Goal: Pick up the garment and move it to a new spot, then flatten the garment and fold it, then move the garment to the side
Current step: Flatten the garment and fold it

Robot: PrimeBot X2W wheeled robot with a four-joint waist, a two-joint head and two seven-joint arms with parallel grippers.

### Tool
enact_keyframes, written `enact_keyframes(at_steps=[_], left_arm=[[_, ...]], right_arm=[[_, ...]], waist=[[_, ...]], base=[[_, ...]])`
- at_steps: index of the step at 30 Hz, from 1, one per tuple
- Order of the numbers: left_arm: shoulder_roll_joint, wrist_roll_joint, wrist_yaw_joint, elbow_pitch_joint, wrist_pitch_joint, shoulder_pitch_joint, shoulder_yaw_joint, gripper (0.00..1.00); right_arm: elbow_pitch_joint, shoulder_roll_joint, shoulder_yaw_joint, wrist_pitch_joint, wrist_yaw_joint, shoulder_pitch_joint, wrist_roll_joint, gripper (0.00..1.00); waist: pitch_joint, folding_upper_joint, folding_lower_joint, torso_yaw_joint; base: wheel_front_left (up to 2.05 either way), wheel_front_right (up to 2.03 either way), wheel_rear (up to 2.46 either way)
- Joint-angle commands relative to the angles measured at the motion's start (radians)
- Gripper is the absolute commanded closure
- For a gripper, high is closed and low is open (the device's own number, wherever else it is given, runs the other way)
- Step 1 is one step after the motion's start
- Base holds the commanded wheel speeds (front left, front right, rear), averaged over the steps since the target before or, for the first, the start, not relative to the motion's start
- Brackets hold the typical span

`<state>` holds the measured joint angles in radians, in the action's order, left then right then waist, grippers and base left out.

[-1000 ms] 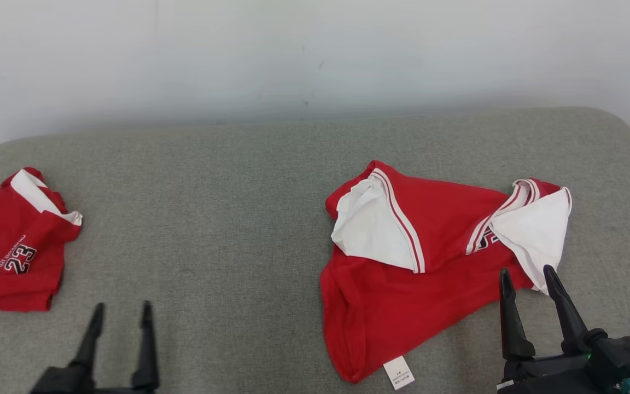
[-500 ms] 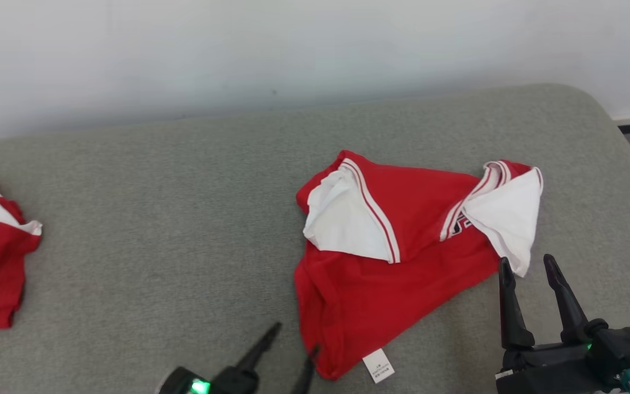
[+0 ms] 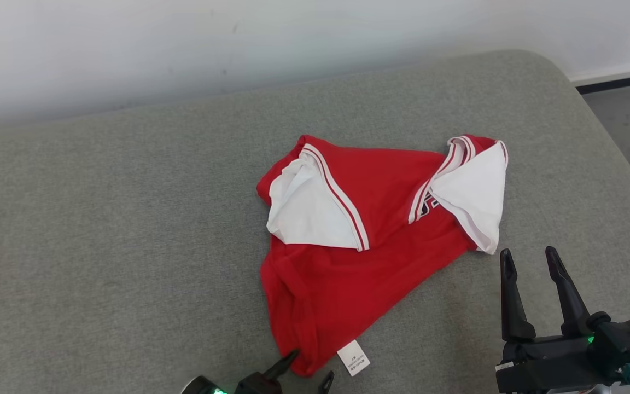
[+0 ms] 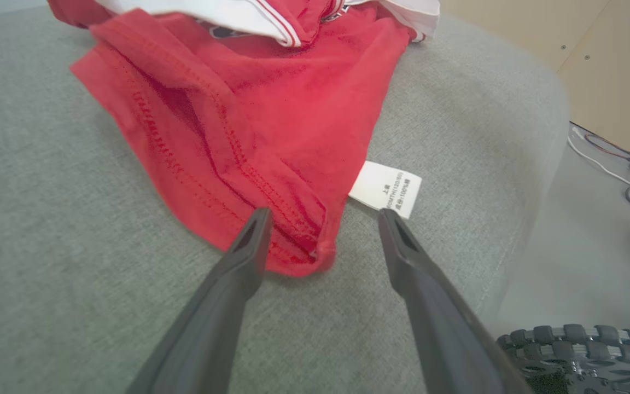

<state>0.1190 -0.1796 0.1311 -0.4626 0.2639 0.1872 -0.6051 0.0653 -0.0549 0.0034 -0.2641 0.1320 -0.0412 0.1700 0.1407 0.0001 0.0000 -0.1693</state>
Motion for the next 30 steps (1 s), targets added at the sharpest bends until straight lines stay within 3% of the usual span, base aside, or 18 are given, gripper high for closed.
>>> enact_keyframes(at_steps=[1, 4, 5, 6, 7, 10, 15, 30], left_arm=[[-0.003, -0.009, -0.002, -0.013, 0.001, 0.018, -0.003, 0.0], [-0.004, -0.017, -0.002, -0.064, 0.001, 0.035, -0.027, 0.0], [-0.004, -0.021, -0.002, -0.083, 0.001, 0.043, -0.035, 0.4], [-0.003, -0.023, -0.002, -0.111, 0.0, 0.05, -0.042, 0.57], [-0.004, -0.028, -0.002, -0.137, -0.001, 0.055, -0.051, 1.0], [-0.012, -0.038, -0.002, -0.152, -0.002, 0.074, -0.051, 1.0], [-0.005, -0.053, -0.008, -0.061, 0.001, 0.08, 0.021, 1.0], [0.133, -0.075, -0.077, 0.177, 0.001, -0.027, 0.244, 1.0]], right_arm=[[-0.002, 0.002, -0.002, 0.0, -0.003, -0.008, 0.001, 0.0], [-0.002, 0.002, -0.008, 0.0, -0.003, -0.011, 0.001, 0.0], [-0.002, 0.002, -0.009, 0.0, -0.003, -0.012, 0.0, 0.0], [-0.002, 0.003, -0.01, 0.0, -0.003, -0.013, 0.0, 0.0], [-0.001, 0.003, -0.012, 0.0, -0.003, -0.014, -0.001, 0.0], [-0.004, 0.003, -0.016, 0.0, -0.003, -0.012, -0.003, 0.0], [-0.007, 0.004, -0.026, 0.0, -0.003, 0.006, 0.007, 0.0], [0.022, 0.005, -0.029, 0.0, -0.003, 0.031, 0.038, 0.0]], waist=[[0.014, -0.0001, 0.0, -0.014], [0.019, -0.0001, 0.0, -0.02], [0.02, -0.0001, 0.0, -0.021], [0.02, -0.0001, 0.0, -0.021], [0.02, -0.0001, 0.0, -0.021], [0.015, -0.0001, 0.0, -0.018], [-0.002, -0.0001, 0.0, 0.017], [-0.06, -0.0001, 0.0, 0.149]], base=[[0.0, 0.0, 0.0], [0.0, 0.0, 0.0], [0.0, 0.0, 0.0], [0.0, 0.0, 0.0], [0.0, 0.0, 0.0], [0.0, 0.0, 0.0], [0.0, 0.0, 0.0], [0.0, 0.0, 0.0]])
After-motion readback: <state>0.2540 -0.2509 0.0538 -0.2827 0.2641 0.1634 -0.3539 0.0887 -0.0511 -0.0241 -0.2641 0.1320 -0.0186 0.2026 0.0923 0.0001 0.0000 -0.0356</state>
